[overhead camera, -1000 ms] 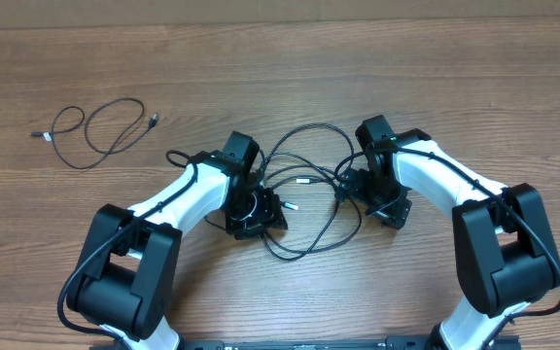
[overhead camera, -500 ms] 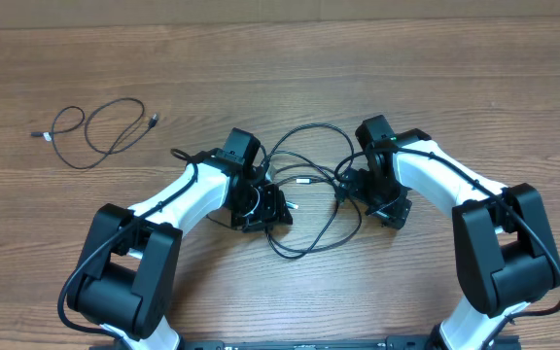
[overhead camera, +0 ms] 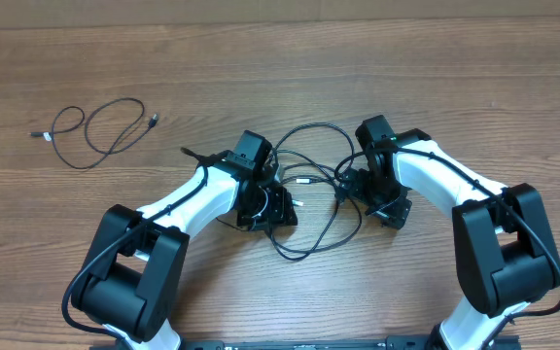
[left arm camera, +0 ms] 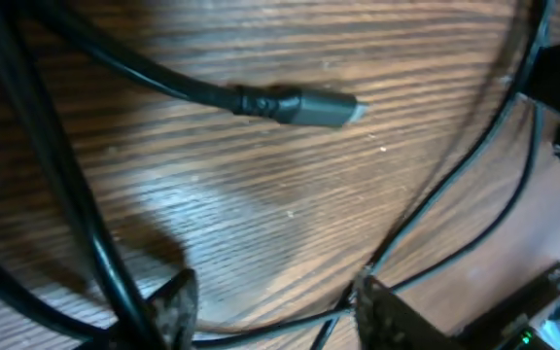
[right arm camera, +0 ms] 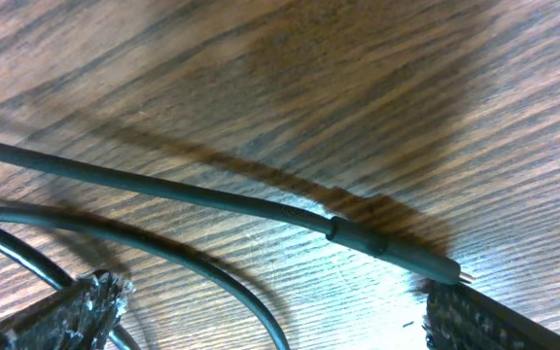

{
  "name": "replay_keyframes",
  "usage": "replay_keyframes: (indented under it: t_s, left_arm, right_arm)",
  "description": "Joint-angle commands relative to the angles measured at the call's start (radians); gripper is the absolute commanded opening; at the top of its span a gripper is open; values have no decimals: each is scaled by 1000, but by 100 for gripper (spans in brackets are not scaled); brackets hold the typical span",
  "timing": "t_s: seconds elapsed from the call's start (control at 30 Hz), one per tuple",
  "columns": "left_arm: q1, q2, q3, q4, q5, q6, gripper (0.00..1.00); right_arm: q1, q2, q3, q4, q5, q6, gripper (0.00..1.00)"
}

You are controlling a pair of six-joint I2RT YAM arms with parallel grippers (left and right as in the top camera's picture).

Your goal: Untangle cables

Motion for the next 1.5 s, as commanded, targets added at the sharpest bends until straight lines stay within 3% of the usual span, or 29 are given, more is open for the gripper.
replay_keyframes:
  t_s: [0.0,0.1,0.2,0.37,0.6,0.87,1.33,1.4,1.47]
  left_arm:
    - [-5,13,-15,-1,-33,1,57]
    - [-5,13,-15,6,-33,1,62]
    - [-5,13,-15,6,-32,1,52]
    - [-5,13,-15,5,-37,1,50]
    - [-5,13,-15,5,-40,1,40]
    - [-5,13,-15,3,-65,1,33]
    - [-24,13,-15,1,-64,0,29]
    - [-29,13,-15,2,-64,1,22]
    - [-29,13,-15,2,-64,1,8]
  right_arm:
    - [-4,16,-14,14,36,-8,100]
    - [-4,16,-14,14,36,-8,100]
    - [-4,16,-14,14,36,-8,100]
    - [-4,16,-14,27,36,-8,100]
    - [-4,16,-14,26,36,-8,81]
    - [-4,16,-14,25,44,-8,82]
    - [-4,16,-14,21,44,-8,79]
    - [-4,16,-14,22,44,-8,79]
    - [-4,16,-14,21,44,-8,79]
